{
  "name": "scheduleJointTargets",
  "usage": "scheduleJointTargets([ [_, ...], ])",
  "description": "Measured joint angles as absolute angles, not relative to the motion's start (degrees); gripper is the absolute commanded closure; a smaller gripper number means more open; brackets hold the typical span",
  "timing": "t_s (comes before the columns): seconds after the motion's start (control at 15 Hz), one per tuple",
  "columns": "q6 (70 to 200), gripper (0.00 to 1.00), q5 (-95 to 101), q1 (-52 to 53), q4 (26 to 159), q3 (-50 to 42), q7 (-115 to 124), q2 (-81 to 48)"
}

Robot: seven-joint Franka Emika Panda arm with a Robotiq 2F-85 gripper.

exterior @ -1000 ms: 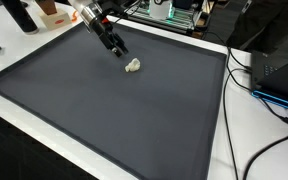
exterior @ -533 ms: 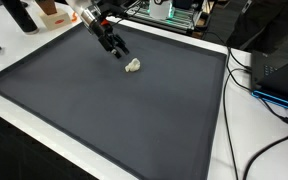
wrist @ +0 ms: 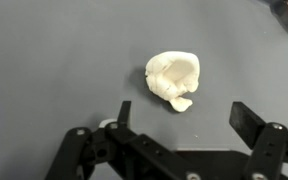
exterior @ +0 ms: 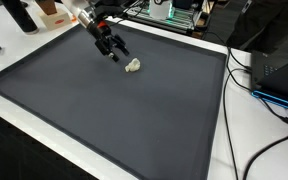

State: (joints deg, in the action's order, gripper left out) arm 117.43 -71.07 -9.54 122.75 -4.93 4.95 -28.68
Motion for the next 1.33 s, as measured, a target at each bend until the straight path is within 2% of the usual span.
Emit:
scheduleJointTargets([
  [0.6, 118.49, 0.0, -59.62, -4.48, 116.96, -6.35, 23.26, -29.13],
  [1.33, 119.68, 0.0, -25.5, 4.57, 105.66, -6.6, 45.59, -32.8],
])
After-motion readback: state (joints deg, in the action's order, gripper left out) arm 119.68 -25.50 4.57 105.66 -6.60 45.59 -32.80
